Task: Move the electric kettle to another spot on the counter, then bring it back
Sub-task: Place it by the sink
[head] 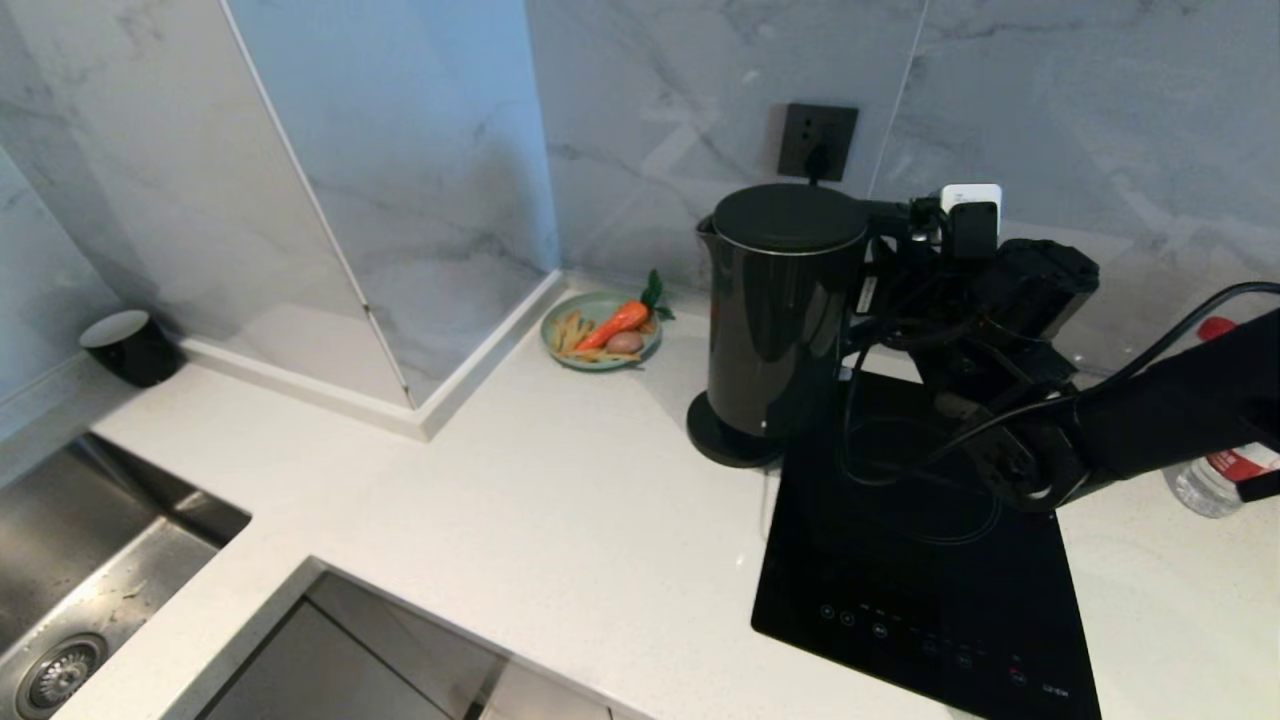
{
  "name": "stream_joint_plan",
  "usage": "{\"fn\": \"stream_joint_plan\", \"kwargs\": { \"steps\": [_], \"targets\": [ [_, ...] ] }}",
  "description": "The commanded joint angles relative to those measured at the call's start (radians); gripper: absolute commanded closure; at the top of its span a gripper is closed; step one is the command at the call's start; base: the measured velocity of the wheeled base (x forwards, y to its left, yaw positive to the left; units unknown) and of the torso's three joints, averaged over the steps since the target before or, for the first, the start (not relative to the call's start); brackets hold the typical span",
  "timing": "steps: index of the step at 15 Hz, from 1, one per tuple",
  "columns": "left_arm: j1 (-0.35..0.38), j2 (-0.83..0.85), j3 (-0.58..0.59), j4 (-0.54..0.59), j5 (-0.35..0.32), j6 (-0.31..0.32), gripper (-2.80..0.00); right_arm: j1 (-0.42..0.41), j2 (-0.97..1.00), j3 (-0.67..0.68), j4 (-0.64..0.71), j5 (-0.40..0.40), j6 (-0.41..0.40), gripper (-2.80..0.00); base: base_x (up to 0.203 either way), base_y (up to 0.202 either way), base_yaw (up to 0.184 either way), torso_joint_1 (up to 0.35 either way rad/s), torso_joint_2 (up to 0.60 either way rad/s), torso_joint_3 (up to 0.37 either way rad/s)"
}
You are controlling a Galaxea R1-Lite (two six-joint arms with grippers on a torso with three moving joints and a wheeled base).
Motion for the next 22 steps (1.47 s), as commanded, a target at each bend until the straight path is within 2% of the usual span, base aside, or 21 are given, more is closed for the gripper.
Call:
{"fn": "stream_joint_plan", "kwargs": {
  "steps": [1, 5, 13, 22],
  "targets": [
    [0.001, 0.001, 0.0, 0.0, 0.0, -0.001, 0.0, -0.031, -0.087, 0.061, 0.007, -0.001, -0.005, 0.0, 0.0, 0.0, 0.0, 0.0, 0.0, 0.0],
    [0.0, 0.002, 0.0, 0.0, 0.0, 0.0, 0.0, -0.053, -0.152, 0.071, 0.108, 0.002, -0.003, 0.0, 0.0, 0.0, 0.0, 0.0, 0.0, 0.0],
    [0.0, 0.001, 0.0, 0.0, 0.0, 0.0, 0.0, -0.053, -0.187, 0.078, 0.137, 0.002, -0.004, 0.0, 0.0, 0.0, 0.0, 0.0, 0.0, 0.0],
    [0.0, 0.0, 0.0, 0.0, 0.0, -0.001, 0.0, -0.042, -0.312, 0.258, 0.137, 0.007, -0.005, 0.0, 0.0, 0.0, 0.0, 0.0, 0.0, 0.0]
  ]
}}
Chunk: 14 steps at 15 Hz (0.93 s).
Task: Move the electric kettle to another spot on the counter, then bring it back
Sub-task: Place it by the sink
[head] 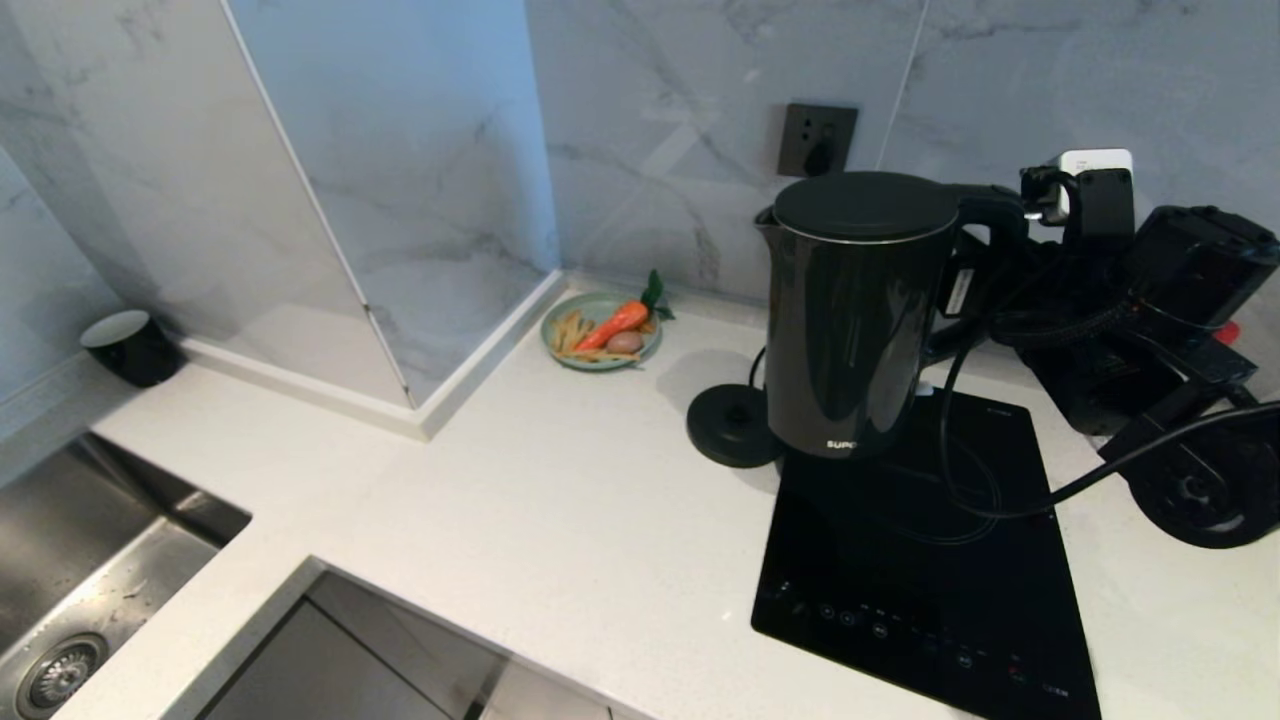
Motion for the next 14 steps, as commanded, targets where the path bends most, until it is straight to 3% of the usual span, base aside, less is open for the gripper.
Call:
{"fn": "stream_joint_plan", "kwargs": {
  "steps": [1, 11, 14],
  "targets": [
    [0.0, 0.001, 0.0, 0.0, 0.0, 0.0, 0.0, 0.004, -0.058, 0.074, -0.006, -0.005, -0.003, 0.0, 0.0, 0.0, 0.0, 0.0, 0.0, 0.0],
    [0.0, 0.0, 0.0, 0.0, 0.0, 0.0, 0.0, 0.006, -0.157, 0.187, 0.011, -0.006, 0.0, 0.0, 0.0, 0.0, 0.0, 0.0, 0.0, 0.0],
    [0.0, 0.001, 0.0, 0.0, 0.0, -0.001, 0.0, 0.006, -0.157, 0.182, 0.024, -0.007, 0.0, 0.0, 0.009, 0.009, -0.127, 0.003, 0.0, 0.004]
  ]
}}
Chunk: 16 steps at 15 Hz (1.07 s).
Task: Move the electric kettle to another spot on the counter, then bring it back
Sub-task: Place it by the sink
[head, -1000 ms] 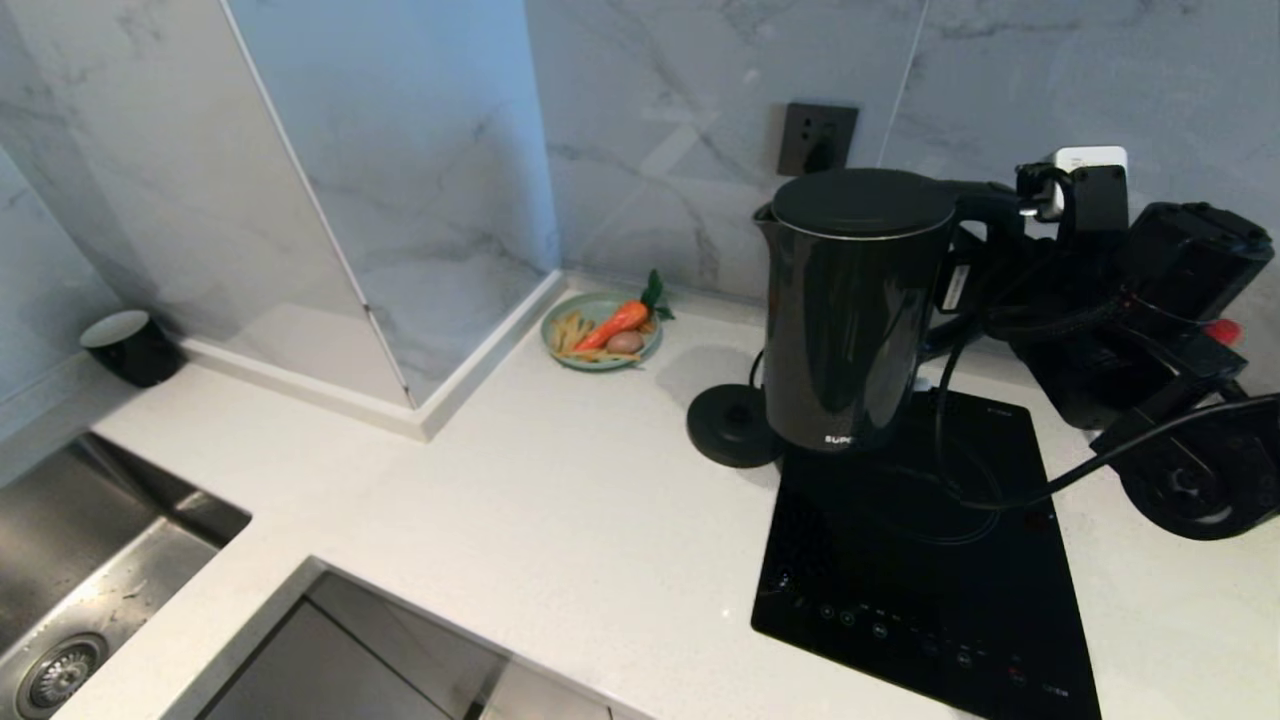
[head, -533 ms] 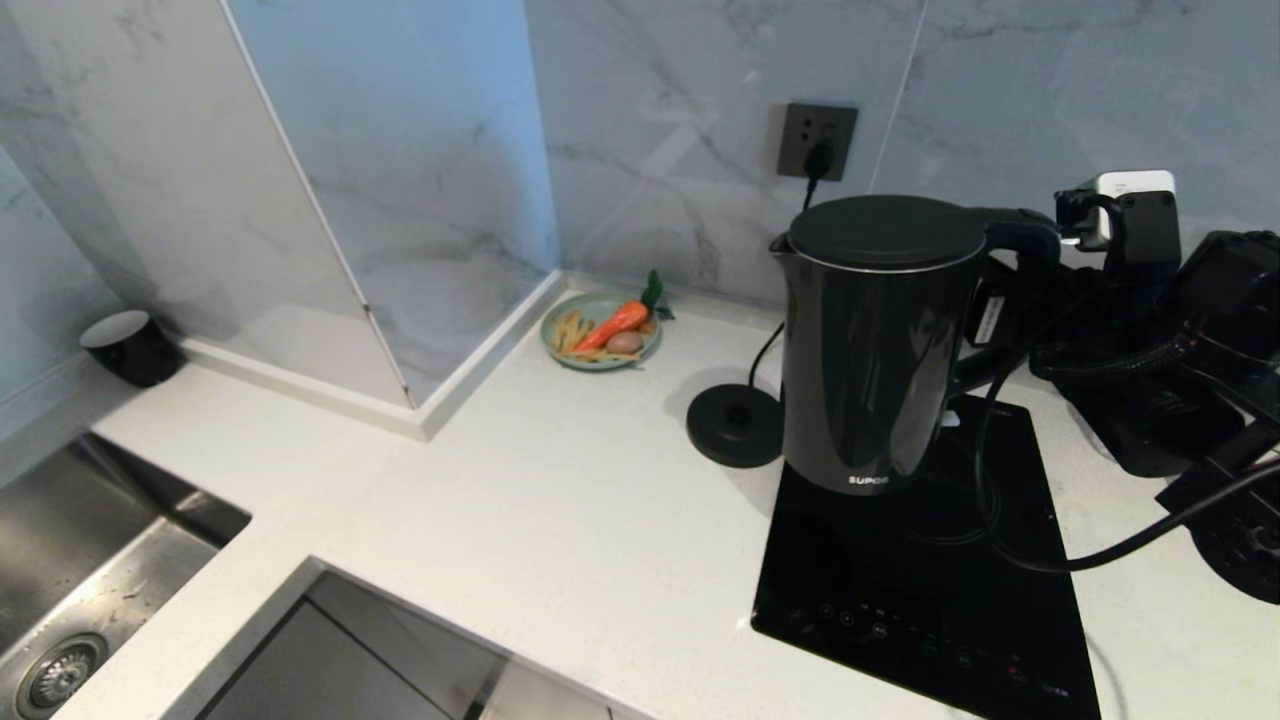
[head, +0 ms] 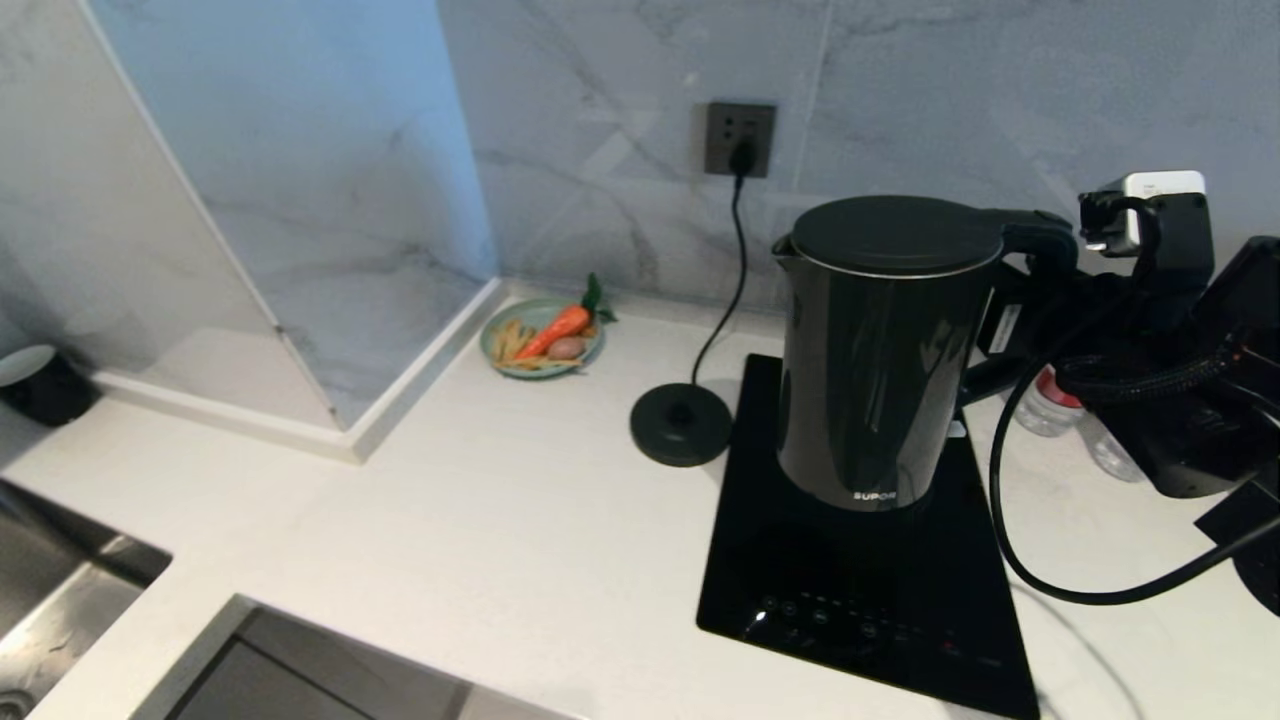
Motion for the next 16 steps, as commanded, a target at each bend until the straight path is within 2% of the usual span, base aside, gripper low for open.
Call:
{"fn": "stream_joint_plan", "kwargs": {
  "steps": [1, 6, 12, 16],
  "targets": [
    [0.0, 0.001, 0.0, 0.0, 0.001, -0.001, 0.0, -0.001, -0.003, 0.0, 0.004, -0.004, -0.003, 0.0, 0.002, 0.012, -0.203, 0.002, 0.0, 0.004],
    [0.001, 0.0, 0.0, 0.0, 0.001, 0.0, 0.0, -0.001, -0.007, -0.003, 0.005, -0.004, -0.001, 0.0, 0.002, 0.006, -0.174, 0.0, 0.0, 0.002],
    [0.002, 0.0, 0.0, 0.0, 0.001, 0.0, 0.0, -0.014, 0.015, 0.044, 0.0, -0.005, 0.054, 0.0, -0.001, 0.0, -0.009, 0.0, 0.0, 0.001],
    [0.0, 0.001, 0.0, 0.0, 0.001, 0.0, 0.0, -0.058, -0.023, 0.12, -0.008, -0.004, 0.067, 0.0, 0.0, 0.0, 0.0, 0.0, 0.0, 0.0]
  ]
}}
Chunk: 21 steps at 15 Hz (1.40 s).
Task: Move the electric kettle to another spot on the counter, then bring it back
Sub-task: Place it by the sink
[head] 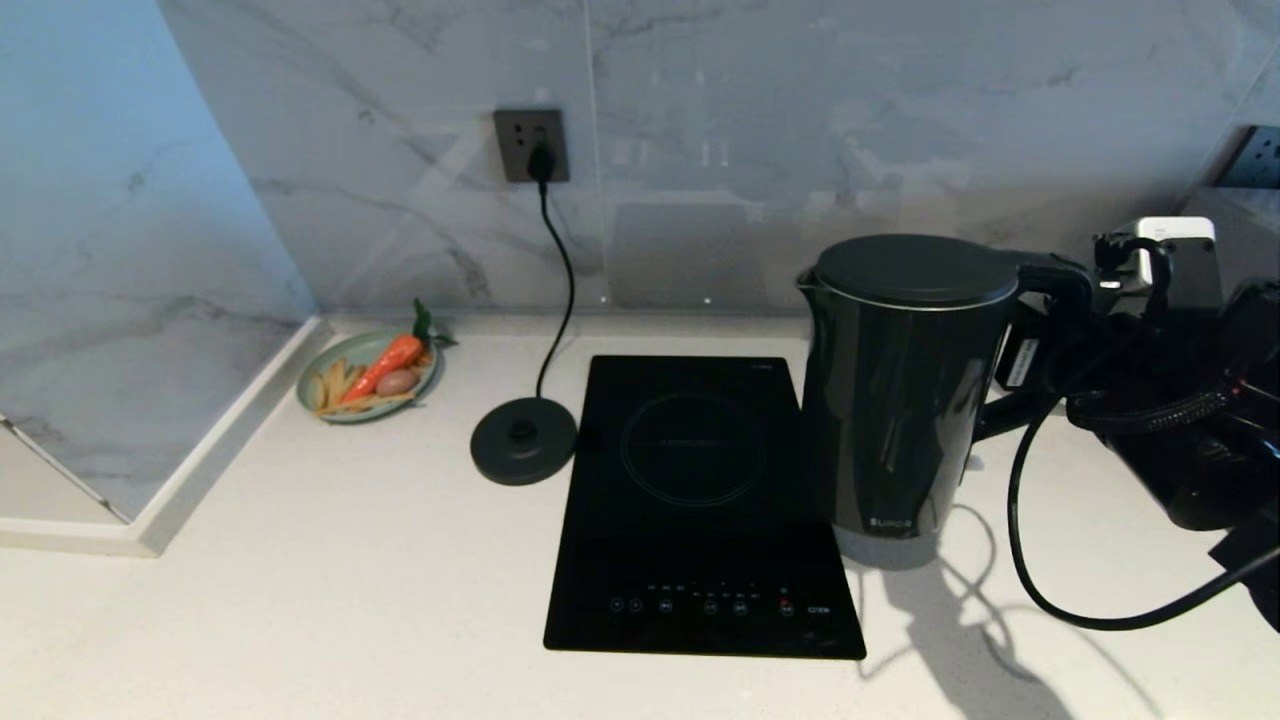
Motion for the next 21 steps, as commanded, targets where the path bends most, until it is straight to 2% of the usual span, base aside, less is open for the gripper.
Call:
{"fn": "stream_joint_plan", "kwargs": {
  "steps": [1, 7, 12, 16, 21],
  "targets": [
    [0.0, 0.0, 0.0, 0.0, 0.0, 0.0, 0.0, -0.027, -0.033, 0.054, -0.007, -0.001, 0.006, 0.0, 0.0, 0.0, 0.0, 0.0, 0.0, 0.0],
    [0.001, 0.001, 0.0, 0.0, 0.0, -0.001, 0.0, -0.181, -0.084, 0.213, -0.04, 0.018, 0.018, 0.0, 0.0, 0.0, 0.0, 0.0, 0.0, 0.0],
    [0.0, 0.0, 0.0, 0.0, 0.0, 0.0, 0.0, -0.407, -0.072, 0.295, -0.096, 0.178, 0.048, 0.0, 0.0, 0.0, 0.0, 0.0, 0.0, 0.0],
    [0.0, 0.001, 0.0, 0.0, 0.0, 0.0, 0.0, -0.565, -0.01, 0.297, -0.115, 0.289, 0.054, 0.0, 0.0, 0.0, 0.0, 0.0, 0.0, 0.0],
    [0.001, 0.001, 0.0, 0.0, 0.0, 0.0, 0.0, -0.64, 0.19, 0.216, -0.294, 0.322, 0.053, 0.0, 0.0, 0.0, 0.0, 0.0, 0.0, 0.0]
  ]
}}
